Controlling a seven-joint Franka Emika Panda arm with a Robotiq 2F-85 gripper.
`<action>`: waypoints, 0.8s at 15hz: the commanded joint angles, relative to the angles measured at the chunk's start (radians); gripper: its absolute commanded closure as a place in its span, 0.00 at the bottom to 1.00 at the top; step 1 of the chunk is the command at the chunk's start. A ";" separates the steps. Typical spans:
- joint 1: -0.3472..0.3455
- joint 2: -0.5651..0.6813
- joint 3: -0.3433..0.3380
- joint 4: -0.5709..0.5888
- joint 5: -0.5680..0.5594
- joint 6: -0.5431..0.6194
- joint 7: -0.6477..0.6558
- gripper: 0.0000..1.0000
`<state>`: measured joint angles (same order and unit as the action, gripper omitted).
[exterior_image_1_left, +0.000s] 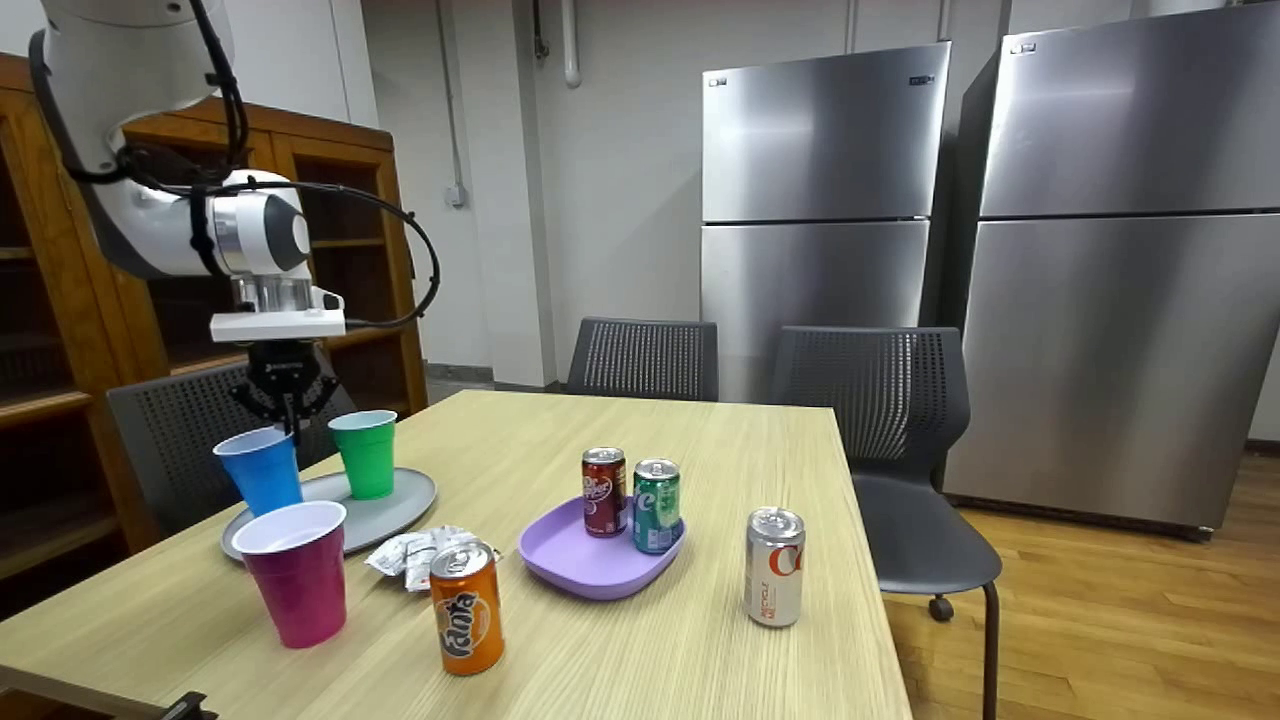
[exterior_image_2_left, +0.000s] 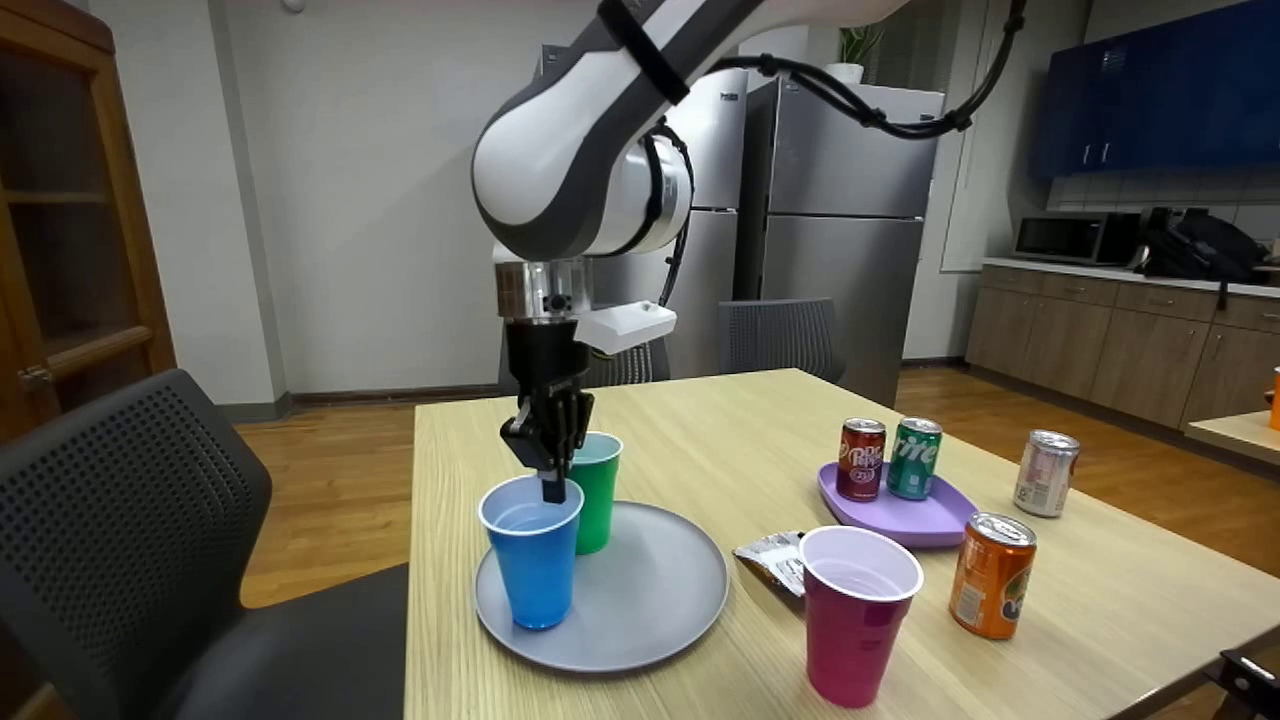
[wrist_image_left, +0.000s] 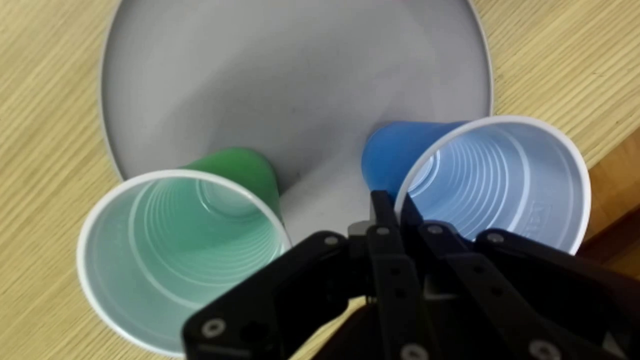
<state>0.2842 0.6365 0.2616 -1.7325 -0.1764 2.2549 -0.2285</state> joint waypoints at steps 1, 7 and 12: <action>0.008 0.017 -0.004 0.045 0.022 -0.049 -0.004 0.79; 0.004 -0.008 -0.002 0.018 0.022 -0.035 -0.003 0.34; 0.000 -0.046 0.001 -0.020 0.022 -0.013 0.000 0.01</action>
<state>0.2842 0.6357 0.2615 -1.7246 -0.1760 2.2500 -0.2285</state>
